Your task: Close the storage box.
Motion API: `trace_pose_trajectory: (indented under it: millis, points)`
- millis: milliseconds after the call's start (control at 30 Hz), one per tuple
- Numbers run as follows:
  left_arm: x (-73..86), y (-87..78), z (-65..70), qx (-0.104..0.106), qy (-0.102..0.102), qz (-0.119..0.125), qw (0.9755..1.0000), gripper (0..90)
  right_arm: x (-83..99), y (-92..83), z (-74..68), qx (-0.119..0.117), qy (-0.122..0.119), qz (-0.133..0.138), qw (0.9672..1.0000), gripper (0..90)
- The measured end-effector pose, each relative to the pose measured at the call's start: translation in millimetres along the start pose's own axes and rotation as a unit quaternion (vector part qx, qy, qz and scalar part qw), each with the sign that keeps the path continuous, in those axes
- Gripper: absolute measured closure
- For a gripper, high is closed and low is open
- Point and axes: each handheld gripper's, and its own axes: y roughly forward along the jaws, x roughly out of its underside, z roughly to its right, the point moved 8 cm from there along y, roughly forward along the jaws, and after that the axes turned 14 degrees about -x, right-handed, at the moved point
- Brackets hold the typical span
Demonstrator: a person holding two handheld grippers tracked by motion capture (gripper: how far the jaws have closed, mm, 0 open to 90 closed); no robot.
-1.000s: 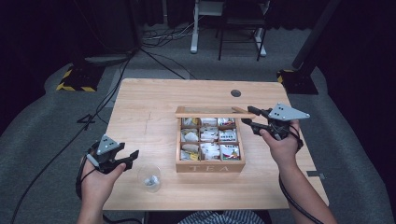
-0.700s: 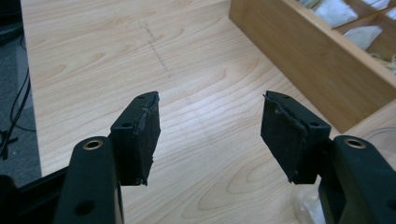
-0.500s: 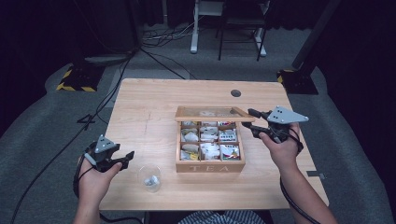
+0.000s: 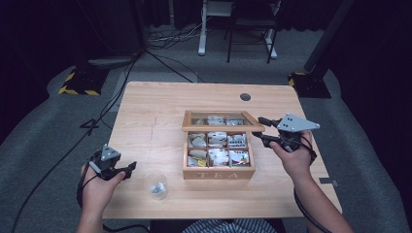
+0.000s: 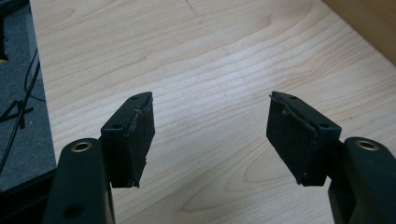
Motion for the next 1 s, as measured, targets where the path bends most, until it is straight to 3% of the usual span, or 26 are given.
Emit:
trace_pose_trajectory:
  millis: [533, 967, 1000]
  points:
    - [16.7, 22.5, -4.3, -0.018, 0.009, -0.023, 0.9995, 29.4, 10.6, -1.1, -8.8, -0.004, -0.002, -0.021, 0.9998, 51.5]
    - [23.9, 32.9, -3.4, -0.02, 0.023, -0.038, 0.9988, 26.9, 17.3, -5.3, -15.6, -0.011, 0.005, -0.031, 0.9995, 52.6]
    - [24.1, 33.4, -2.4, -0.017, 0.016, -0.037, 0.999, 26.7, 17.9, -5.3, -15.9, -0.011, 0.004, -0.032, 0.9994, 52.5]
